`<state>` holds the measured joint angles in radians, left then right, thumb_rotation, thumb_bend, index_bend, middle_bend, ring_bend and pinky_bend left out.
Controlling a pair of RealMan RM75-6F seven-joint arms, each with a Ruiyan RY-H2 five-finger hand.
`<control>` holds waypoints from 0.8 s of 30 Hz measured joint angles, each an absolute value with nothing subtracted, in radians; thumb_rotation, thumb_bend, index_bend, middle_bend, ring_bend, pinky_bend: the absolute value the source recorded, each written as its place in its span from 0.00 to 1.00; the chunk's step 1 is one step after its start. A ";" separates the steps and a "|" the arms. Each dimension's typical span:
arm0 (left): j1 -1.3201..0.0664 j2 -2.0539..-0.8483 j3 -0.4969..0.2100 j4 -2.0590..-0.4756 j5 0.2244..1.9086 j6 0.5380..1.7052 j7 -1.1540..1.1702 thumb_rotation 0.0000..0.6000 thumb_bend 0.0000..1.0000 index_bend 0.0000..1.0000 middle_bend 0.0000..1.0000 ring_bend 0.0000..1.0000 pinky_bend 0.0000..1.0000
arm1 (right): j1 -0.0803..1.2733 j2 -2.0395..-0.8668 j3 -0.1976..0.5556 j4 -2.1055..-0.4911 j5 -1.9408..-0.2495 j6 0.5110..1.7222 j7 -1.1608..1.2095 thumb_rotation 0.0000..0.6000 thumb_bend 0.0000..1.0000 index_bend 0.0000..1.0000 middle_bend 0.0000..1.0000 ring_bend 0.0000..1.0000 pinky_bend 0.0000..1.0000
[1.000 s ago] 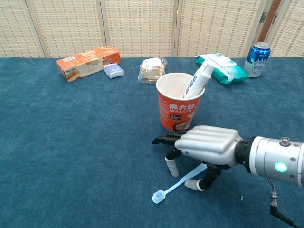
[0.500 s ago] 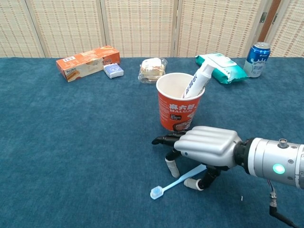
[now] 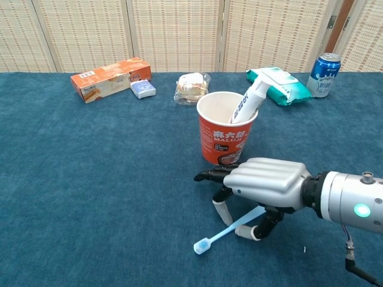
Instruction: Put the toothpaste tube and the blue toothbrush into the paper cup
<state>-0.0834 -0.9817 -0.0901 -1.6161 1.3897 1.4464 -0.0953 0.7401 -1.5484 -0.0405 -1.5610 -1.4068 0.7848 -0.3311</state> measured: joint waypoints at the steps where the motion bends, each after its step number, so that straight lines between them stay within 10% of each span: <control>1: -0.083 -0.982 -0.090 -1.616 1.390 1.446 -0.095 1.00 0.52 0.32 0.16 0.08 0.16 | 0.740 -1.544 -0.041 -1.566 -1.410 0.787 -0.328 1.00 0.30 0.59 0.02 0.00 0.12; 24: -0.084 -0.984 -0.090 -1.616 1.389 1.446 -0.089 1.00 0.52 0.32 0.16 0.08 0.16 | 0.726 -1.489 -0.042 -1.627 -1.467 0.831 -0.226 1.00 0.30 0.60 0.03 0.00 0.12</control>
<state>-0.0838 -0.9838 -0.0895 -1.6159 1.3892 1.4459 -0.0885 0.7258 -1.4890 -0.0419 -1.6272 -1.4667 0.8306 -0.2259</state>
